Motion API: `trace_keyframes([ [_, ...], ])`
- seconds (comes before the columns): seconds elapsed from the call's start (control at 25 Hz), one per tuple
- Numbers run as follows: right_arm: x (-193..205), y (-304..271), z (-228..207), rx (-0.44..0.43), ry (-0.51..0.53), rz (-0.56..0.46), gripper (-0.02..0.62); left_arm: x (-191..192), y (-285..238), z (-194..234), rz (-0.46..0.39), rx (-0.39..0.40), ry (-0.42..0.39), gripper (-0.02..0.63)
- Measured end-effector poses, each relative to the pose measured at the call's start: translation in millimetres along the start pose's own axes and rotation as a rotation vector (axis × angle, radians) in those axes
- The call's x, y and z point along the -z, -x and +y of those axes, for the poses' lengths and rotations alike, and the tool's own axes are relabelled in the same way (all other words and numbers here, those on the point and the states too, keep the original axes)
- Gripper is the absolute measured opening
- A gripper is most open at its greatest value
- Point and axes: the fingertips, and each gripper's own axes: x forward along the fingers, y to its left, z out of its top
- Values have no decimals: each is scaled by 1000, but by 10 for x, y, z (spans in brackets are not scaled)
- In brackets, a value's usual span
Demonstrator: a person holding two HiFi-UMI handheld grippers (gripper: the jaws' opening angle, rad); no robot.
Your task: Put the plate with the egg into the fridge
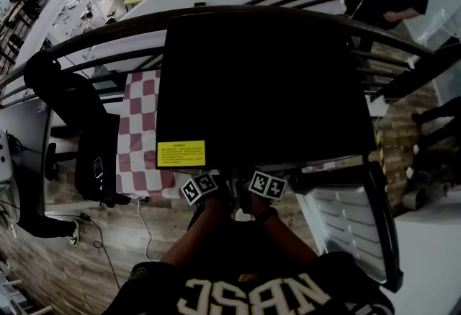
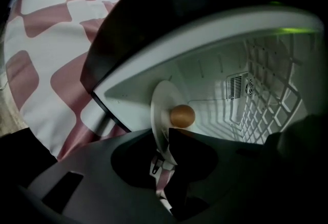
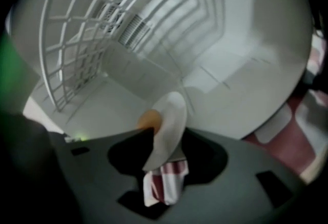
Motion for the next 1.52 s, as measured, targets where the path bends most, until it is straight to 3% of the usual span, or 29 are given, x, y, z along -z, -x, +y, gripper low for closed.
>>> trace_keyframes([
  [0.24, 37, 38, 59, 4, 199, 70, 294, 74, 42, -104, 9, 35, -11, 130],
  [0.44, -70, 225, -121, 36, 263, 41, 298, 195, 102, -146, 18, 58, -23, 160],
  [0.88, -14, 502, -169, -11, 372, -33, 296, 305, 231, 0, 4, 76, -88, 170],
  [1.24, 285, 612, -127, 17, 760, 4, 278, 319, 363, 69, -14, 79, -90, 170],
  [1.32, 373, 606, -69, 17, 830, 9, 237, 344, 422, 107, -24, 60, -132, 170],
  [1.4, 445, 582, -32, 4, 838, 8, 191, 361, 471, 128, -29, 32, -231, 170],
  [1.52, 504, 543, -28, 4, 830, 16, 152, 373, 533, 141, -31, -45, -515, 168],
])
